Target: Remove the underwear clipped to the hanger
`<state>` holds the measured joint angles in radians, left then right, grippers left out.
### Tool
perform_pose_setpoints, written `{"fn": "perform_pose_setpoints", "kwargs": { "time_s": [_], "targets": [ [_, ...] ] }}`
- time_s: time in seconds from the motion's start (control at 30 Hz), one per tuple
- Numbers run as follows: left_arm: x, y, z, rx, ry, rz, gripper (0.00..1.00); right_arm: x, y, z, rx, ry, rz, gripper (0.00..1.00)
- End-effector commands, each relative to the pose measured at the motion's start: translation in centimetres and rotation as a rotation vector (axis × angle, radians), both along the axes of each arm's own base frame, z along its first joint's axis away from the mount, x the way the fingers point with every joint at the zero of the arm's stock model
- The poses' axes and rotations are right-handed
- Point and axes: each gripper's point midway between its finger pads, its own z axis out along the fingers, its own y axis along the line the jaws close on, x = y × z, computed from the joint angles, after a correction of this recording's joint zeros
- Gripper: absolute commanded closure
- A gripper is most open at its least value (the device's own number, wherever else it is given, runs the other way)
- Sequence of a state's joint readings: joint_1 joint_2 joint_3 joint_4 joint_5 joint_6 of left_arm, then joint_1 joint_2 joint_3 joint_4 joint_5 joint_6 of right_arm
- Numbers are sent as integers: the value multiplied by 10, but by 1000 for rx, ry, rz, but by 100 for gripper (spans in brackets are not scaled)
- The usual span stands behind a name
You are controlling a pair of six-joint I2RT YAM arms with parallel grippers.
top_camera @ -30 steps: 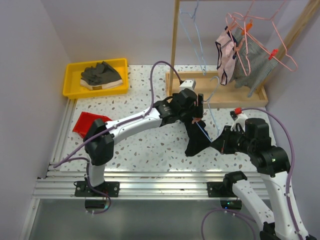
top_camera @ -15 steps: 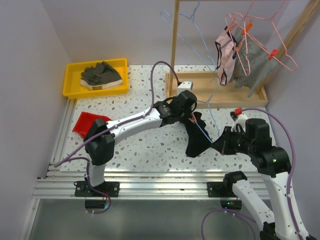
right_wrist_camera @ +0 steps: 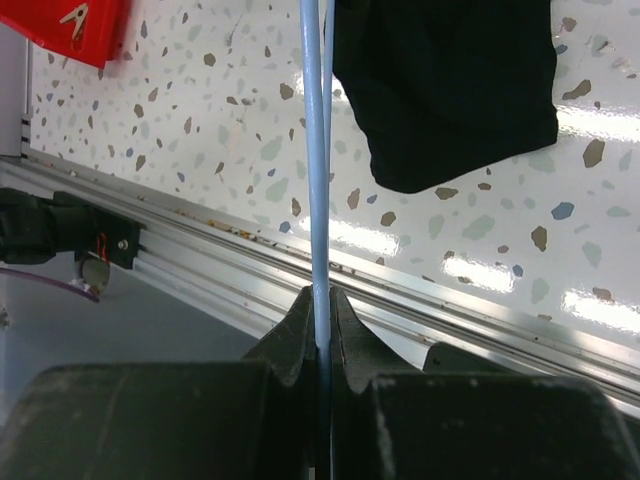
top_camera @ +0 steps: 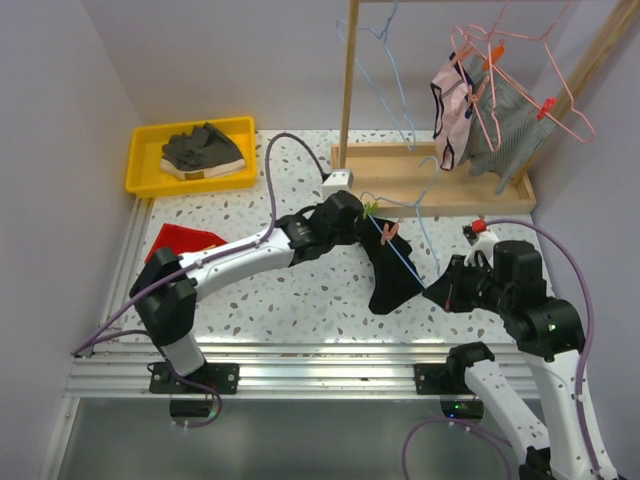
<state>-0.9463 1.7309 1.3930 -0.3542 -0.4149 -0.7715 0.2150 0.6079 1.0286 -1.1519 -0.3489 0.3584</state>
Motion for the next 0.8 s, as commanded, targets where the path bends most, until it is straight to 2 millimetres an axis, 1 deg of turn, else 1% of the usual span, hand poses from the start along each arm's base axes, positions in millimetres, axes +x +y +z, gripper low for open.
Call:
{"fn": "perform_pose_setpoints", "kwargs": {
  "time_s": [0.0,0.07,0.13,0.17,0.23,0.27,0.33,0.37,0.4,0.43,0.47,0.53,0.57,0.6,0.63,0.67,0.7,0.73,0.77],
  "targets": [
    [1,3,41,-243,-63,37,83,10,5,18,44,-76,-11,100],
    [4,6,51,-314,-87,42,83,13,9,19,69,-73,-8,100],
    [2,11,54,-343,-85,50,82,13,11,19,84,-68,-3,100],
    [4,11,59,-362,-97,47,73,13,12,19,83,-69,2,100],
    [5,9,62,-369,-98,34,60,12,12,17,76,-60,18,100],
    [7,9,61,-368,-95,35,47,12,11,15,64,-55,20,100],
    [8,6,64,-375,-95,30,35,11,7,13,41,-55,12,100],
    [9,6,63,-374,-93,31,27,11,5,12,32,-58,3,100],
    [9,6,64,-375,-91,30,23,12,2,15,17,-72,-11,100],
    [8,6,64,-378,-88,27,18,11,-4,14,-4,-69,-32,100],
    [6,8,64,-376,-83,28,16,14,-18,14,-54,-93,-102,100],
    [3,13,60,-368,-70,36,11,14,-28,25,-74,-134,-161,100],
    [0,16,67,-385,-78,36,11,16,-41,28,-115,-157,-223,100],
    [-4,21,62,-376,-73,40,10,14,-47,35,-127,-174,-248,100],
    [-6,25,63,-380,-73,45,9,15,-53,38,-147,-186,-276,100],
    [-10,31,72,-399,-84,47,8,15,-61,42,-174,-202,-309,100],
    [-14,37,67,-389,-79,50,8,14,-66,53,-184,-233,-331,100],
    [-17,41,69,-391,-82,53,7,12,-71,58,-206,-255,-335,100],
    [-23,49,78,-409,-92,56,7,12,-75,64,-217,-277,-346,100]
  ]
}}
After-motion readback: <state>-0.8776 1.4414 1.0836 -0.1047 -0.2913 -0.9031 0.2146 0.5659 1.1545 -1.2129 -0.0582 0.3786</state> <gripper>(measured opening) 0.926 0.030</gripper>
